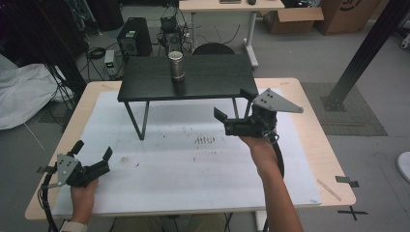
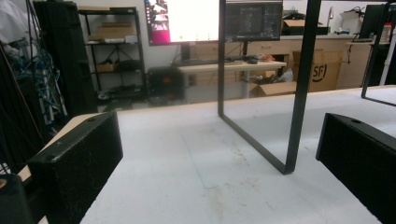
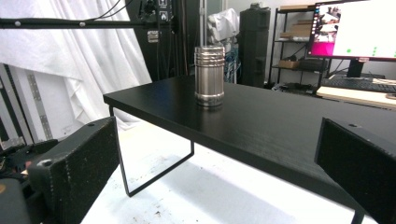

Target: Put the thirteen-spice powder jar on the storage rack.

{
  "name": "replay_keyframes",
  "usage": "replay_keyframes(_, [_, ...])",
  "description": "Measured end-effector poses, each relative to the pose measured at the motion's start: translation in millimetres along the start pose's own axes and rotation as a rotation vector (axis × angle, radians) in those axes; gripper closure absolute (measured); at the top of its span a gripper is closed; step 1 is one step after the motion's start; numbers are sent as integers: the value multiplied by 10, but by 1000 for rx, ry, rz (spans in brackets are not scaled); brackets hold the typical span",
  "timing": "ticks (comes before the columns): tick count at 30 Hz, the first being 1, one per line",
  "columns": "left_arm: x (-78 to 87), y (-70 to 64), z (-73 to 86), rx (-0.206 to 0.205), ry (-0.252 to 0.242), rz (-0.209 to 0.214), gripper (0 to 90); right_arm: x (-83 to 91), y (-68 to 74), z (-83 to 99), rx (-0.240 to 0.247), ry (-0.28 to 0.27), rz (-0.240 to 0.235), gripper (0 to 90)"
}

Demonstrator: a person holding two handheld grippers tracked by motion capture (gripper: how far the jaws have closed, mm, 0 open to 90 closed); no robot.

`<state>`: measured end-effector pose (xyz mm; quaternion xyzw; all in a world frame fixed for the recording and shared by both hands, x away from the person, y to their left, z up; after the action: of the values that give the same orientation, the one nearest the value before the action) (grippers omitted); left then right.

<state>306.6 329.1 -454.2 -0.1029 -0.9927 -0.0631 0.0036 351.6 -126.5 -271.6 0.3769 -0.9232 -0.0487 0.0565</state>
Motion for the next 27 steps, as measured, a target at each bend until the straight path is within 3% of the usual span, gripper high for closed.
replay_keyframes(14, [-2,-3,-1,0,0,1,9,319,-172,480,-32,-54,85,0])
replay_keyframes(27, [-2,-6,-1,-4,1,0,9,489,-314,938,-50,-82,148,0])
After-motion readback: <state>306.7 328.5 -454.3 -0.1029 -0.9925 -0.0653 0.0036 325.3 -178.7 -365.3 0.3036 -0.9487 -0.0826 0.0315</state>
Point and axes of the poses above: each handheld gripper's, and its own axes: x roughly backward along the jaws, z roughly out of its underside, y roughly to its left, the point moved 4 cm from there along -x, roughly forward along the jaws, and after that the axes turned 6 degrees about -x, right-handed, at the moved point
